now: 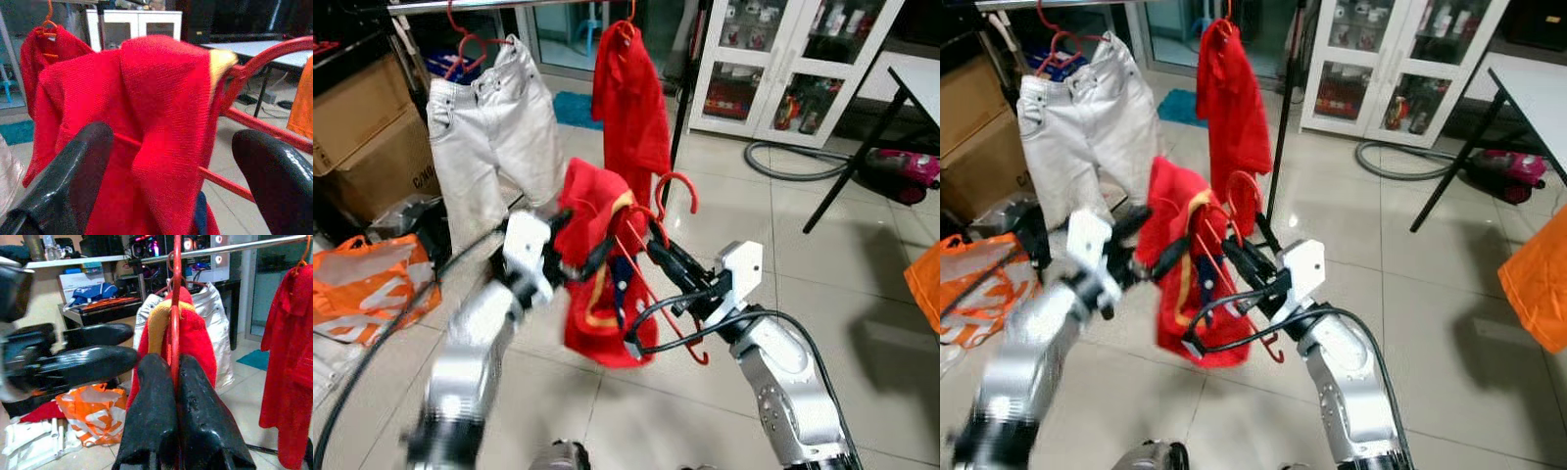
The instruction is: Hang hanger
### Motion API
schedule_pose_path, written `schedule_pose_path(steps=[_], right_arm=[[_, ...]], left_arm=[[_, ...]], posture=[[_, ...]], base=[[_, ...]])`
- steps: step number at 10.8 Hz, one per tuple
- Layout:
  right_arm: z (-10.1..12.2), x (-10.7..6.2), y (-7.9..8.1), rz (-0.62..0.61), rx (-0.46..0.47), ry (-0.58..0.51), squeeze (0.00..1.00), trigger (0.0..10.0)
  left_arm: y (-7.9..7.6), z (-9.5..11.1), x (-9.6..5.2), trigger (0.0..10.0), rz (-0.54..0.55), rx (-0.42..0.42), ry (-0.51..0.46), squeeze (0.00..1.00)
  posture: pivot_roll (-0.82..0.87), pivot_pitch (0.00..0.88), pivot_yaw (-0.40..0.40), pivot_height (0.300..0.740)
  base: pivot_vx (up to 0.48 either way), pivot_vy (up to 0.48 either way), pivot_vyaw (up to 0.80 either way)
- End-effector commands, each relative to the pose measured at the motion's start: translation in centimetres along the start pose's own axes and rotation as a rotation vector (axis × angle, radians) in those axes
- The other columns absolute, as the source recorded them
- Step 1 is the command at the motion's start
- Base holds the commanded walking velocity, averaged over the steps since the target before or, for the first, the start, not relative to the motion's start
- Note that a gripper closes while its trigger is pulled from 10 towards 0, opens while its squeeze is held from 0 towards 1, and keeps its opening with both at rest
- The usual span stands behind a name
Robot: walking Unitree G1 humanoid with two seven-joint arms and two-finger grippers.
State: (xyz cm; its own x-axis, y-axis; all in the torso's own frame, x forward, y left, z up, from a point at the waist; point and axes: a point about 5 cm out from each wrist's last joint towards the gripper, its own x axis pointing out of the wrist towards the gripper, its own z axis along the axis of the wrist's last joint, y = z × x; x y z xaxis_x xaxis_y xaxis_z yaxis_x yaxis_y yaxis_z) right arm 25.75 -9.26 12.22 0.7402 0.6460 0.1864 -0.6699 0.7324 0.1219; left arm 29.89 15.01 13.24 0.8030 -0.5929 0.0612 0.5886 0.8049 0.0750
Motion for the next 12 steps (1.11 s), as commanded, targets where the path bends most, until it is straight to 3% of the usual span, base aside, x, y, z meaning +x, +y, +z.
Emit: schedule_pose_path(steps=[1, 2, 3, 4, 6, 7, 8, 12], right_arm=[[2.1, 0.5, 0.3, 0.016, -0.041, -0.102, 0.00, 0.0], [2.2, 0.5, 0.5, 0.018, -0.042, -0.106, 0.00, 0.0], [2.3, 0.5, 0.6, 0.019, -0.042, -0.109, 0.00, 0.0], [2.3, 0.5, 0.7, 0.020, -0.043, -0.112, 0.00, 0.0], [2.6, 0.6, 0.7, 0.016, -0.046, -0.118, 0.00, 0.0], [2.6, 0.6, 0.7, 0.010, -0.049, -0.118, 0.00, 0.0], [2.6, 0.5, 0.6, 0.007, -0.051, -0.115, 0.00, 0.0], [2.4, 0.7, 0.4, 0.006, -0.046, -0.108, 0.00, 0.0]], left_arm=[[0.0, -0.2, 0.3, 10.0, -0.025, 0.013, 0.007, 1.00], [0.2, -0.2, 0.9, 10.0, -0.031, 0.017, 0.004, 1.00], [-0.1, -0.1, 1.8, 10.0, -0.077, 0.012, 0.002, 0.41], [-0.4, -0.1, 2.4, 10.0, -0.100, 0.022, 0.009, 0.00], [0.2, -0.1, 3.5, 10.0, -0.050, 0.067, 0.012, 0.00], [0.4, 0.2, 3.7, 2.8, -0.009, 0.065, -0.013, 0.00], [0.7, 0.2, 3.7, 0.0, 0.014, 0.080, -0.024, 0.00], [0.7, -0.1, 3.0, 0.0, 0.050, 0.099, -0.053, 0.00]], posture=[[0.05, 0.063, 0.008, 0.740], [0.03, 0.062, 0.015, 0.740], [0.03, 0.060, 0.020, 0.740], [0.03, 0.060, 0.020, 0.740], [0.00, 0.065, 0.033, 0.740], [0.00, 0.065, 0.035, 0.740], [0.01, 0.064, 0.034, 0.740], [0.01, 0.063, 0.030, 0.740]], base=[[0.000, 0.000, 0.00], [0.000, 0.000, 0.00], [0.000, 0.000, 0.00], [0.000, 0.000, 0.00], [0.000, 0.000, 0.00], [0.000, 0.000, 0.00], [0.000, 0.000, 0.00], [0.000, 0.000, 0.00]])
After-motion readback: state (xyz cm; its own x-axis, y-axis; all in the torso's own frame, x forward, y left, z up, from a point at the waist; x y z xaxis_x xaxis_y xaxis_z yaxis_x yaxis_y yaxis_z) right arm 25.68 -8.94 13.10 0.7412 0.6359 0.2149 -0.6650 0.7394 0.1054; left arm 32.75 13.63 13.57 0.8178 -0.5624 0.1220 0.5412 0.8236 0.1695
